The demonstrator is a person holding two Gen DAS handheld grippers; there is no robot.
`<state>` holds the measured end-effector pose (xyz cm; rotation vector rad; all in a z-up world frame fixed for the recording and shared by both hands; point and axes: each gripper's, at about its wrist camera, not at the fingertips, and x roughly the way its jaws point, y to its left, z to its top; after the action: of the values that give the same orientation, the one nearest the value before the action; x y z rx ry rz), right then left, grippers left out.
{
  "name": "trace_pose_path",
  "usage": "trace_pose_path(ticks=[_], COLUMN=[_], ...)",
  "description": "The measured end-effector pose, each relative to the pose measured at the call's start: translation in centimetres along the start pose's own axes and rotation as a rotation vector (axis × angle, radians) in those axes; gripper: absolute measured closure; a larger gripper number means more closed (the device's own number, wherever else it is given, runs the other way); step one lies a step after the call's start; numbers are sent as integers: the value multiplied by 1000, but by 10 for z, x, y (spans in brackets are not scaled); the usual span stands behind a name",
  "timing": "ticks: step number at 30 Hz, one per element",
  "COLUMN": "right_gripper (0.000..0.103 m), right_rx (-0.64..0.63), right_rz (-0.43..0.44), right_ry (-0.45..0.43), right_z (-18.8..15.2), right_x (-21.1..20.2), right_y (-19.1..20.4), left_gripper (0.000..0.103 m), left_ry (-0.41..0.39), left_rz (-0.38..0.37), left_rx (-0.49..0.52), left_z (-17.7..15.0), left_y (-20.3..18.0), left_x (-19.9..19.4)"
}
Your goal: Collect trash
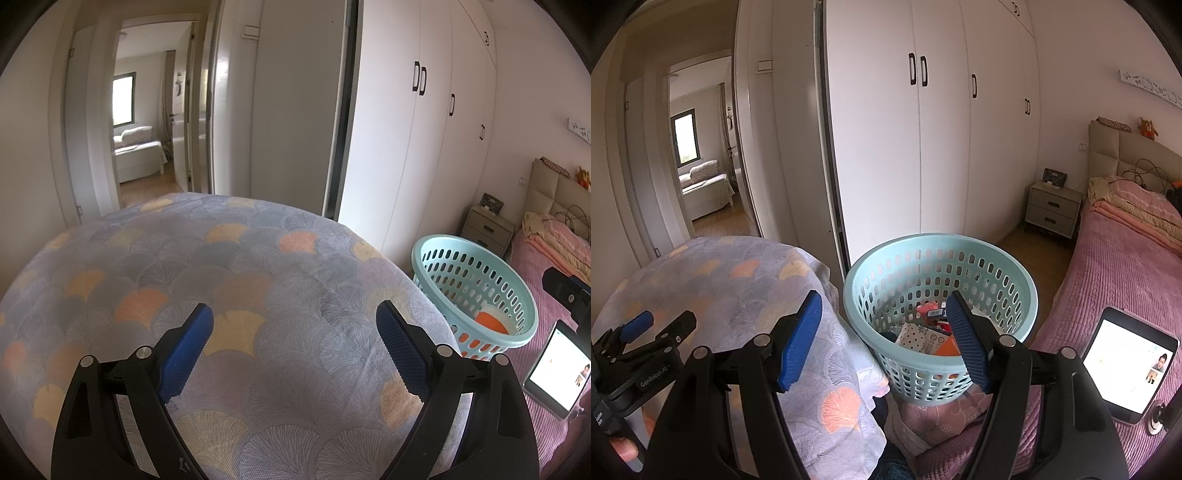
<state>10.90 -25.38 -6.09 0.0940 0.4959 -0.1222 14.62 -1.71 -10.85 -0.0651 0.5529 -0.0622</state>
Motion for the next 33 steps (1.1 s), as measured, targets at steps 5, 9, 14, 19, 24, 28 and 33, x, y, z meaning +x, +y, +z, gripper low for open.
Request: trace_pose_path(ticks=[5,9,14,19,24,28,33], right_gripper=[37,37,37,37,37,37,37], right_rx=[-6,-8,-9,-12,-13,-9,1], right_rz=[4,5,7,9,10,5,2], right_ry=[-1,0,3,0,-9,-13,-20], right_z=[1,1,1,2,3,3,6], right_x=[1,1,2,0,-6,-9,-15], right_y=[1,2,2,4,4,2,-1], left_gripper=[16,16,16,16,16,16,16], left_ry=[-2,-4,-5,-7,-11,-8,-40], left_rz=[2,3,4,5,13,15,55], left_rx=[-3,-4,2,14,31,36,66], left_z=[-1,-2,-2,-1,-1,-1,2], left_y=[1,2,1,1,-2,-3,-10], left_x=[0,0,0,-1,-1,-1,-5])
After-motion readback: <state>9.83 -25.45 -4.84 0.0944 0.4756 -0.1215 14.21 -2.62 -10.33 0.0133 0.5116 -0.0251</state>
